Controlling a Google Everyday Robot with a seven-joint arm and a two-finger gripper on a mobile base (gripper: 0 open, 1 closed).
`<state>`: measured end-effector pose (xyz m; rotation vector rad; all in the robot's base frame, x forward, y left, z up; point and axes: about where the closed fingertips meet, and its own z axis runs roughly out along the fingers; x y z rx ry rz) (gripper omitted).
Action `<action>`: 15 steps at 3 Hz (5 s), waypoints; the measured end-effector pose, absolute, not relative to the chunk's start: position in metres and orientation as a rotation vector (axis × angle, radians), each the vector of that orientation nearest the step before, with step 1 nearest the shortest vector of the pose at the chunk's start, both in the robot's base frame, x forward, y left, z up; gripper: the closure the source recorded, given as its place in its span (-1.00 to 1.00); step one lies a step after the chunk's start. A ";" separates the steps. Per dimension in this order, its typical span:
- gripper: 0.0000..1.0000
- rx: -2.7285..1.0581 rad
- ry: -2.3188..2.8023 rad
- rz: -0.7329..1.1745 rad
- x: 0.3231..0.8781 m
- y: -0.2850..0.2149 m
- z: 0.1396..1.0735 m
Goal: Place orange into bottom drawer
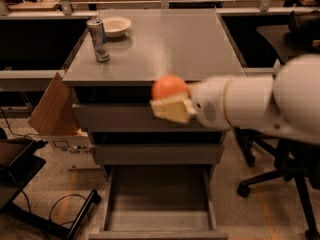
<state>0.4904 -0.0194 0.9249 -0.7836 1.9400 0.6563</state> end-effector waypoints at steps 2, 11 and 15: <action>1.00 -0.772 2.030 0.655 0.469 -0.030 0.879; 1.00 -0.555 2.485 0.780 0.605 -0.004 0.392; 1.00 -0.132 2.666 1.129 0.597 -0.024 0.173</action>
Offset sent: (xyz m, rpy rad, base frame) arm -0.0225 -0.0132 -0.0491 -0.0326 0.0828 -0.0211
